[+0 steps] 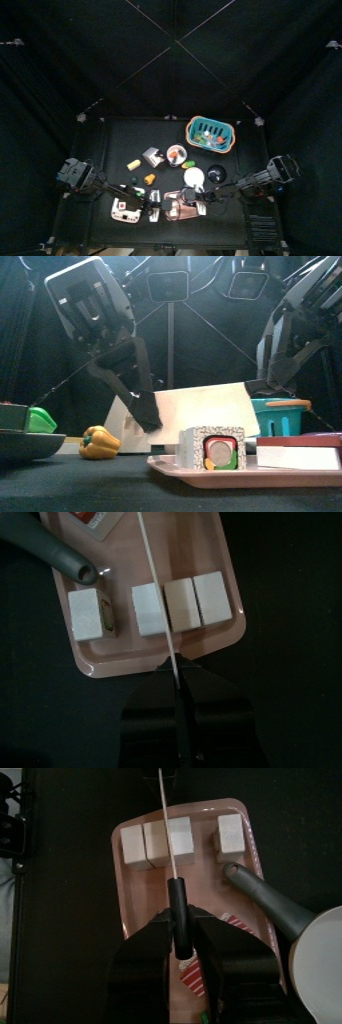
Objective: Cut sushi piece
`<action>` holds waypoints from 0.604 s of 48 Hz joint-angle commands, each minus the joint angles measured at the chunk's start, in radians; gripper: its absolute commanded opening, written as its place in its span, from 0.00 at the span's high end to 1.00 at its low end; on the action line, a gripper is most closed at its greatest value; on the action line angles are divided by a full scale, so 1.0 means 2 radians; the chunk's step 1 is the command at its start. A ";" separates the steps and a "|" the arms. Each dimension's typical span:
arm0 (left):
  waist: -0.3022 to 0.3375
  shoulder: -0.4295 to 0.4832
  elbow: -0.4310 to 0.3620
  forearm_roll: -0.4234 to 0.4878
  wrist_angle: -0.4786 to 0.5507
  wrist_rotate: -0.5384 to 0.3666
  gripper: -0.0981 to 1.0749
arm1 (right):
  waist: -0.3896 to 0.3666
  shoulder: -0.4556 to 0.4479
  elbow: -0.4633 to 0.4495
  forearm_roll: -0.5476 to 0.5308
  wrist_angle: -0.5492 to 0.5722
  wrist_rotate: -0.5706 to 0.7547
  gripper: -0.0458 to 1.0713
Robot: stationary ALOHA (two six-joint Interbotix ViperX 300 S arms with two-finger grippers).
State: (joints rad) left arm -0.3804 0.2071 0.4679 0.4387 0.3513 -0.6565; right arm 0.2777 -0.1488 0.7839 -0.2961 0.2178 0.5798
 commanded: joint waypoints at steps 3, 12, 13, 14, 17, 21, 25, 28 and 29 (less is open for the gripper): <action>-0.003 -0.008 -0.010 0.001 -0.004 0.002 0.66 | -0.004 -0.018 -0.006 -0.001 0.000 0.000 0.51; -0.002 -0.009 -0.016 -0.005 -0.005 0.001 0.66 | -0.004 -0.024 -0.006 -0.001 0.000 0.001 0.51; -0.003 -0.010 -0.016 -0.005 -0.005 0.001 0.66 | -0.003 -0.024 -0.005 -0.001 0.000 0.001 0.51; -0.003 -0.010 -0.017 -0.005 -0.005 0.001 0.66 | -0.004 -0.024 -0.005 -0.002 0.000 0.000 0.51; -0.002 -0.011 -0.018 -0.005 -0.005 0.001 0.66 | -0.003 -0.024 -0.005 -0.002 0.000 0.000 0.51; -0.002 -0.010 -0.020 -0.005 -0.005 0.000 0.66 | -0.003 -0.025 -0.005 -0.003 0.000 0.000 0.51; -0.002 -0.011 -0.021 -0.003 -0.005 -0.001 0.66 | -0.003 -0.026 -0.005 -0.003 0.000 0.000 0.51; -0.002 -0.012 -0.021 -0.002 -0.005 -0.002 0.66 | -0.003 -0.028 -0.005 -0.004 0.000 -0.001 0.51; -0.002 -0.012 -0.021 -0.002 -0.005 -0.001 0.66 | -0.003 -0.029 -0.005 -0.005 0.000 -0.001 0.51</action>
State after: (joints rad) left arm -0.3804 0.2071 0.4525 0.4295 0.3482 -0.6611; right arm 0.2777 -0.1703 0.7854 -0.3007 0.2209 0.5798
